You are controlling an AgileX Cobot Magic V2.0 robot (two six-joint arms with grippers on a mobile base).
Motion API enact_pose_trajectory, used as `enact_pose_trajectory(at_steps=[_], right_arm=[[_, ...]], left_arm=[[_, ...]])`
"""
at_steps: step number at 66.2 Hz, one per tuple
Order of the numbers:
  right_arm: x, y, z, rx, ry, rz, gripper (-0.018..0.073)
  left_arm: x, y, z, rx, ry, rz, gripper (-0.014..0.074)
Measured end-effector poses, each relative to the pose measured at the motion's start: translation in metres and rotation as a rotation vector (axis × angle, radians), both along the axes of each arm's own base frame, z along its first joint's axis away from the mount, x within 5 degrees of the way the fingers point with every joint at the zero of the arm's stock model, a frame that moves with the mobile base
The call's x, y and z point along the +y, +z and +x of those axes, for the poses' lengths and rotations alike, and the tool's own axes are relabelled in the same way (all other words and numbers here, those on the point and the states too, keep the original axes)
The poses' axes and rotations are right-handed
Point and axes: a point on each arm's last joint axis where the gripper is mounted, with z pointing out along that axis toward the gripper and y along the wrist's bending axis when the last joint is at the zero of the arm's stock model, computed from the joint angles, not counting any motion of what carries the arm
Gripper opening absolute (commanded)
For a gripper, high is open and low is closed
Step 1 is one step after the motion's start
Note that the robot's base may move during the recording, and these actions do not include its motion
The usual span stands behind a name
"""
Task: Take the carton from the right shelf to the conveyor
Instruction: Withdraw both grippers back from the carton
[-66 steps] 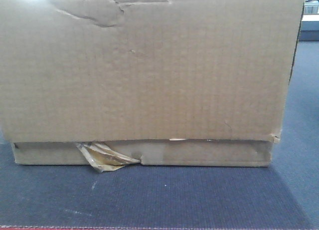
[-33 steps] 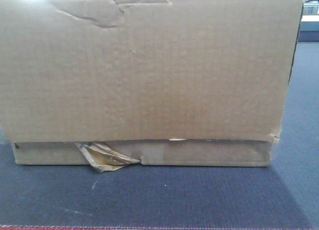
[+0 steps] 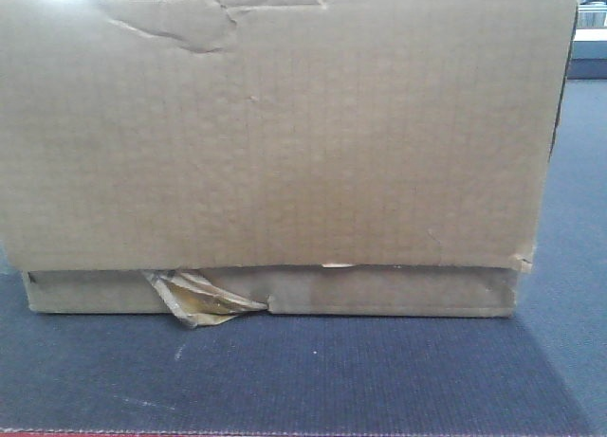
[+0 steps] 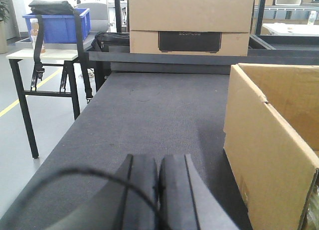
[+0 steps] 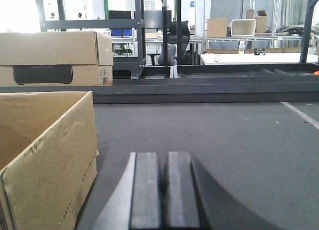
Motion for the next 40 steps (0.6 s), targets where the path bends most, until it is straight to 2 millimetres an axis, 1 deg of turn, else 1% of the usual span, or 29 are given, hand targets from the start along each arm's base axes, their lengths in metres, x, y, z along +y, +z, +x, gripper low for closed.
enact_pose_trajectory(at_steps=[40], right_arm=[[0.0001, 0.0007, -0.0001, -0.007, 0.001, 0.0, -0.0057]], left_arm=[[0.0, 0.0, 0.0, 0.0, 0.0, 0.0, 0.0004]])
